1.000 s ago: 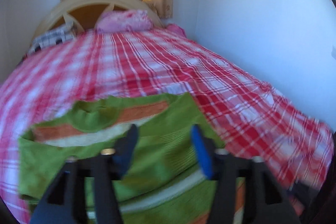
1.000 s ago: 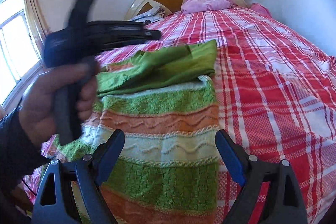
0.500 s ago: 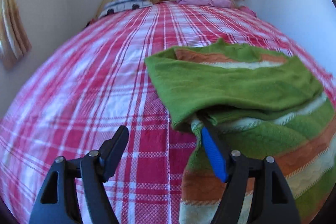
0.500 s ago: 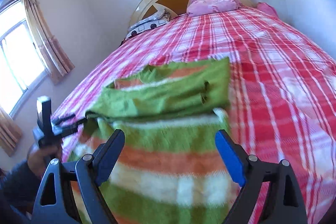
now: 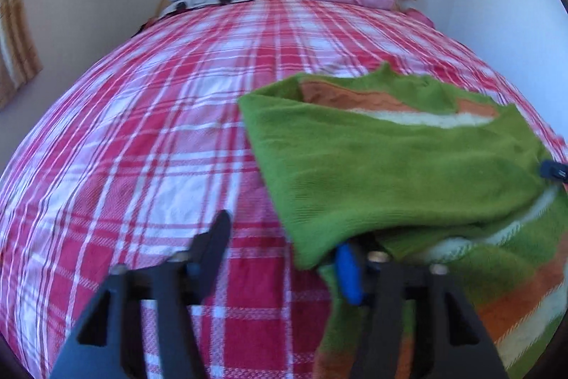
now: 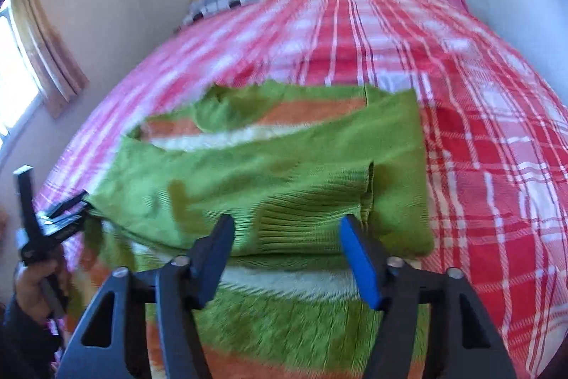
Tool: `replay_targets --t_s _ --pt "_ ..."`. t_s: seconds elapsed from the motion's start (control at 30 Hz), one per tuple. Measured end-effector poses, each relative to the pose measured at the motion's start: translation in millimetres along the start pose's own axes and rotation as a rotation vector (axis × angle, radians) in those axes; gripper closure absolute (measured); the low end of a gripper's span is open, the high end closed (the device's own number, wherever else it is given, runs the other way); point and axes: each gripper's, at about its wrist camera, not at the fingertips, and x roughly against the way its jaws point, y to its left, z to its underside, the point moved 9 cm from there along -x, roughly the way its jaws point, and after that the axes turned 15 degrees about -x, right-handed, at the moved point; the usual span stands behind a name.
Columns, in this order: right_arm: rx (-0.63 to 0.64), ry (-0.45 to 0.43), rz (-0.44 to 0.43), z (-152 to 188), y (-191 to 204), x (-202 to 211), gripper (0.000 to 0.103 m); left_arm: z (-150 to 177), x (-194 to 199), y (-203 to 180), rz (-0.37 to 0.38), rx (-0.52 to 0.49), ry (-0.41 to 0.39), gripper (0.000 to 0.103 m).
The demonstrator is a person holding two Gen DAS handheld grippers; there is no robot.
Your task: Fold small clothes
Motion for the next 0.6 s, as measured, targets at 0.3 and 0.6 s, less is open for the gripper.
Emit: replay_targets --t_s 0.3,0.6 --pt "0.122 -0.099 0.096 -13.6 -4.7 10.2 0.103 -22.2 19.2 -9.3 -0.045 -0.144 -0.062 0.083" --pt "-0.002 -0.184 -0.003 -41.1 -24.6 55.3 0.086 -19.9 27.3 -26.8 -0.248 -0.459 -0.081 0.084"
